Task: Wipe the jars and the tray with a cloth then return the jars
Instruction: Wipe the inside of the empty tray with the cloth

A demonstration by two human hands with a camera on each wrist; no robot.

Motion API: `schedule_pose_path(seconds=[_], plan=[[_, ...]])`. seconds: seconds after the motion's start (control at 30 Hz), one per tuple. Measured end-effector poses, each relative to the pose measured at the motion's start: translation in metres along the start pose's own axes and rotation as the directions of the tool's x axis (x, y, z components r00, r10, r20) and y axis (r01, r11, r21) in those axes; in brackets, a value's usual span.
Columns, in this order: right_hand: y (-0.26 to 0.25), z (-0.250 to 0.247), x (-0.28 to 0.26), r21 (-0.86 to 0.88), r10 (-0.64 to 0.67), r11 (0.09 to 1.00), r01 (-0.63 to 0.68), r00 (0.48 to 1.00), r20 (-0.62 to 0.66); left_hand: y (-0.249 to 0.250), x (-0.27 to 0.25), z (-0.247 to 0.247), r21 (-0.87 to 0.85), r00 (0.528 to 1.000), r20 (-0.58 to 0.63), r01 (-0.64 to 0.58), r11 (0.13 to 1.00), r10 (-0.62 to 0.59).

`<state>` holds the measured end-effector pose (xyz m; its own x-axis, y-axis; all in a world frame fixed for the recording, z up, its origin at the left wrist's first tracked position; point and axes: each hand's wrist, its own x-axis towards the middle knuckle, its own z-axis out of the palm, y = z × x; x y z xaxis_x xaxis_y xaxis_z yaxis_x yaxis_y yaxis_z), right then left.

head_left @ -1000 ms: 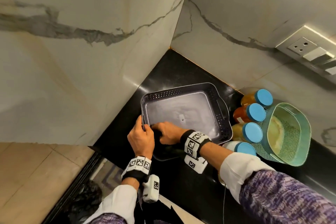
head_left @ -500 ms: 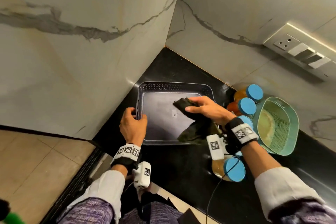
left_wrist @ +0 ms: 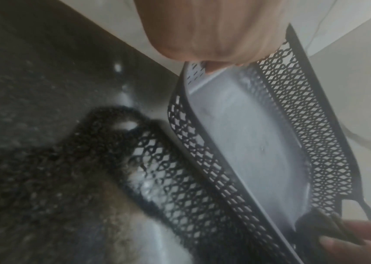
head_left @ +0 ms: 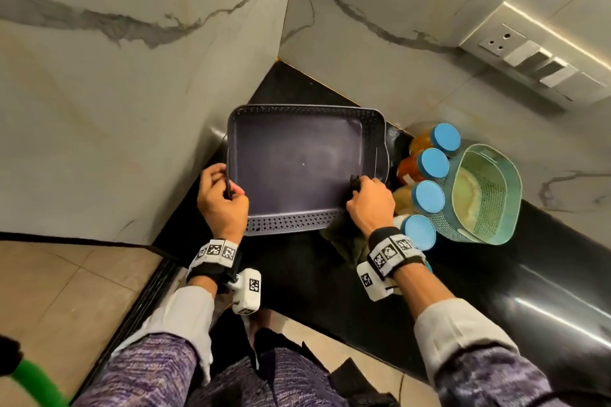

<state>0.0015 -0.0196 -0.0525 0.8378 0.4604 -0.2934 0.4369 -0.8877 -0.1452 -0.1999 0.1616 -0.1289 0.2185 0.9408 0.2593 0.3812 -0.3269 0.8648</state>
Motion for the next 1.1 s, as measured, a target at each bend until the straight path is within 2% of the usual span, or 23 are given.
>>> schedule_pose_path(seconds=[0.17, 0.37, 0.47, 0.53, 0.6, 0.67, 0.73, 0.9, 0.97, 1.03, 1.1], plan=[[-0.004, 0.042, -0.013, -0.069, 0.023, 0.997, -0.025, 0.999, -0.022, -0.006, -0.008, -0.002, -0.044, 0.999, 0.008, -0.053, 0.998, 0.054], [0.003, 0.066, -0.028, 0.218, 0.091, 0.973, -0.07, 0.992, -0.088, -0.014, -0.016, 0.003, -0.13, 0.999, 0.032, -0.026, 0.991, 0.03], [-0.023, 0.074, -0.048, 0.325, 0.112, 0.943, -0.078, 0.99, -0.086, -0.02, -0.02, 0.009, -0.137, 1.0, 0.028, 0.012, 0.991, -0.008], [-0.06, 0.088, -0.068, 0.422, 0.06, 0.906, -0.02, 0.995, -0.082, -0.023, -0.021, 0.009, -0.128, 1.0, 0.02, 0.0, 0.992, 0.003], [-0.095, 0.098, -0.087, 0.472, -0.046, 0.88, 0.058, 0.998, -0.036, -0.019, -0.019, 0.006, -0.11, 0.999, 0.015, -0.034, 0.993, 0.036], [-0.099, 0.101, -0.091, 0.432, -0.176, 0.888, 0.158, 0.984, 0.001, -0.016, -0.02, 0.001, -0.111, 0.998, 0.027, -0.045, 0.993, 0.048], [-0.077, 0.09, -0.076, 0.326, -0.219, 0.923, 0.203, 0.976, 0.014, -0.015, -0.019, -0.004, -0.088, 0.998, 0.035, -0.049, 0.995, 0.052], [0.003, 0.063, -0.032, 0.144, -0.038, 0.988, 0.051, 0.995, -0.091, -0.012, -0.019, -0.003, -0.072, 0.999, 0.002, -0.047, 0.996, 0.047], [0.005, 0.065, -0.033, 0.186, 0.012, 0.982, 0.011, 0.993, -0.121, -0.012, -0.021, -0.003, -0.082, 0.997, -0.022, -0.07, 0.994, 0.068], [-0.008, 0.074, -0.046, 0.298, 0.076, 0.954, -0.036, 0.99, -0.121, -0.013, -0.023, 0.0, -0.089, 0.996, -0.019, -0.087, 0.992, 0.086], [-0.031, 0.089, -0.064, 0.387, 0.076, 0.922, -0.03, 0.992, -0.103, -0.013, -0.021, 0.002, -0.086, 0.995, 0.008, -0.095, 0.992, 0.096]])
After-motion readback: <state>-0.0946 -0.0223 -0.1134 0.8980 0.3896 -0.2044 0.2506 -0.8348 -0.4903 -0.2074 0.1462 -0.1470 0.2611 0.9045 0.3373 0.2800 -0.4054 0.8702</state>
